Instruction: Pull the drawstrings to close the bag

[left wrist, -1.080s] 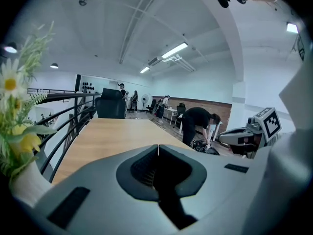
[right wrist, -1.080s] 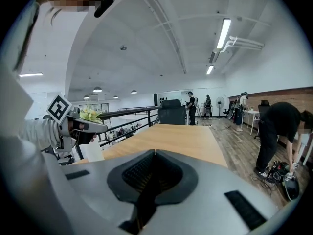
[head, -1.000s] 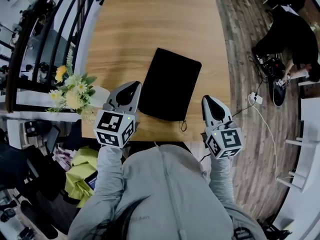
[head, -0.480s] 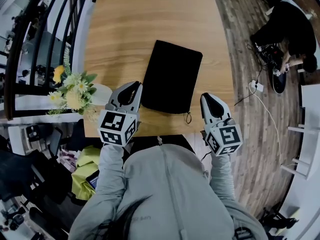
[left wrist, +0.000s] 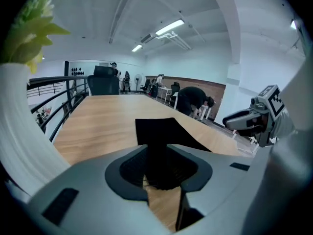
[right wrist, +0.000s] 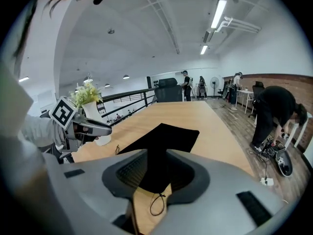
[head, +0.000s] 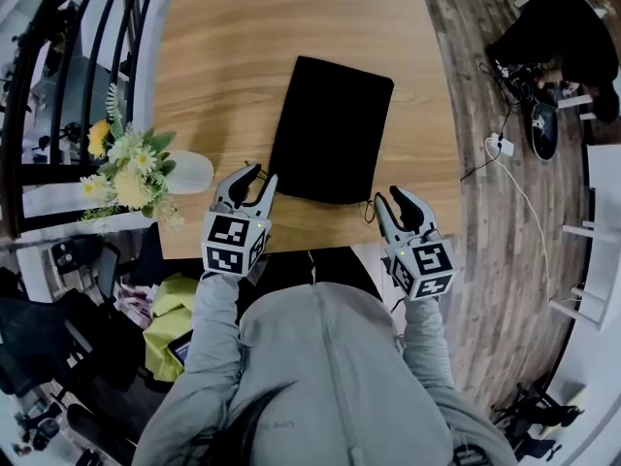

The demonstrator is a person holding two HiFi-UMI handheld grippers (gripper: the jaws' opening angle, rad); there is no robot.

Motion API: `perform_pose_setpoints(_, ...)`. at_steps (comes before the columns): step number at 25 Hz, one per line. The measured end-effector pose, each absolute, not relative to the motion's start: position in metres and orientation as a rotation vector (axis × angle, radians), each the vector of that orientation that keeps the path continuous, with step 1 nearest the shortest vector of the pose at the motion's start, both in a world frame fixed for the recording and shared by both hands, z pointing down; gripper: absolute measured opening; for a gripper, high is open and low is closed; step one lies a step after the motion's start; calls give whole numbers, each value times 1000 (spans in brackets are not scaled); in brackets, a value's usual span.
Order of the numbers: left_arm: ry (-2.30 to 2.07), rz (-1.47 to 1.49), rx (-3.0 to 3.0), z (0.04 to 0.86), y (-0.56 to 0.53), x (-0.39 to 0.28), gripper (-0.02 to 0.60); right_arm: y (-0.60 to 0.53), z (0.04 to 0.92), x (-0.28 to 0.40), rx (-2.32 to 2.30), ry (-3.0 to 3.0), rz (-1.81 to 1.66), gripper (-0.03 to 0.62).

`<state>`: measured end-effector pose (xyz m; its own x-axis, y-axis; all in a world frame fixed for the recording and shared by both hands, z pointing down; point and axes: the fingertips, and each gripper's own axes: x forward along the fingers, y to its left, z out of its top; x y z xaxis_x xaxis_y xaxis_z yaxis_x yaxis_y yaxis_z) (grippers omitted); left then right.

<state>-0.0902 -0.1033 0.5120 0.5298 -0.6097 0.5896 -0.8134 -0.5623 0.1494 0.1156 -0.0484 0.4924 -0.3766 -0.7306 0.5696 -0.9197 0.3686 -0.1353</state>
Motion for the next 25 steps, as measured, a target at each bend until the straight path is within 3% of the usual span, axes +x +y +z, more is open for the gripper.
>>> perform_pose_setpoints(7, -1126, 898, 2347, 564, -99, -107, 200, -21, 545, 116, 1346, -2129, 703, 167)
perform_pose_setpoints(13, -995, 1158, 2421, 592, -94, -116, 258, 1, 586, 115, 1268, -2056, 793, 189)
perform_pose_setpoints(25, -837, 1439, 2485, 623, -96, -122, 299, -1, 619, 117, 1226, -1978, 795, 193)
